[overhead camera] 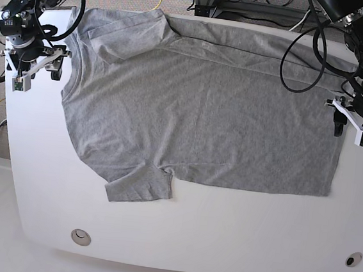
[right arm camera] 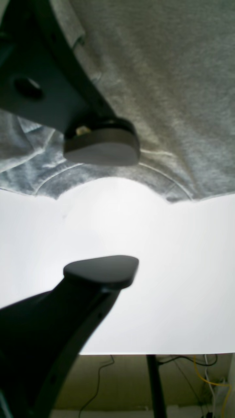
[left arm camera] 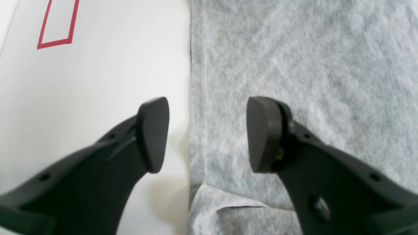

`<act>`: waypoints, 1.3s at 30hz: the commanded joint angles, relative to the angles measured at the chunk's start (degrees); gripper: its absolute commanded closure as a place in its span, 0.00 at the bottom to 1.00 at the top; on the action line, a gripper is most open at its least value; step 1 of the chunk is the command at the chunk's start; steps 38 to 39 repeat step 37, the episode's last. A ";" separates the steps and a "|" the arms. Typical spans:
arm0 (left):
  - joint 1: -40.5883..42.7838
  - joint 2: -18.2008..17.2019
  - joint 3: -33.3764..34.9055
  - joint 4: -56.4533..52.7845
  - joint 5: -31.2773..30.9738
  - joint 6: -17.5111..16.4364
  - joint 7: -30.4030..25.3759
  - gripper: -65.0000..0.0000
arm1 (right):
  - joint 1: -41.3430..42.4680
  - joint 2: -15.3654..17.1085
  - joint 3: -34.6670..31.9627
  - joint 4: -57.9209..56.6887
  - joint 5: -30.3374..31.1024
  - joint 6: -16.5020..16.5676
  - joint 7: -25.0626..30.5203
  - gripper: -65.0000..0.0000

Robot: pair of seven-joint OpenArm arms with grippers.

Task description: Fold the T-shirt properly

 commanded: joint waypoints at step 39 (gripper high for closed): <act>-0.70 0.81 -0.12 1.00 -0.88 0.04 -1.46 0.46 | 0.84 1.10 -0.04 1.02 0.65 -0.07 1.13 0.37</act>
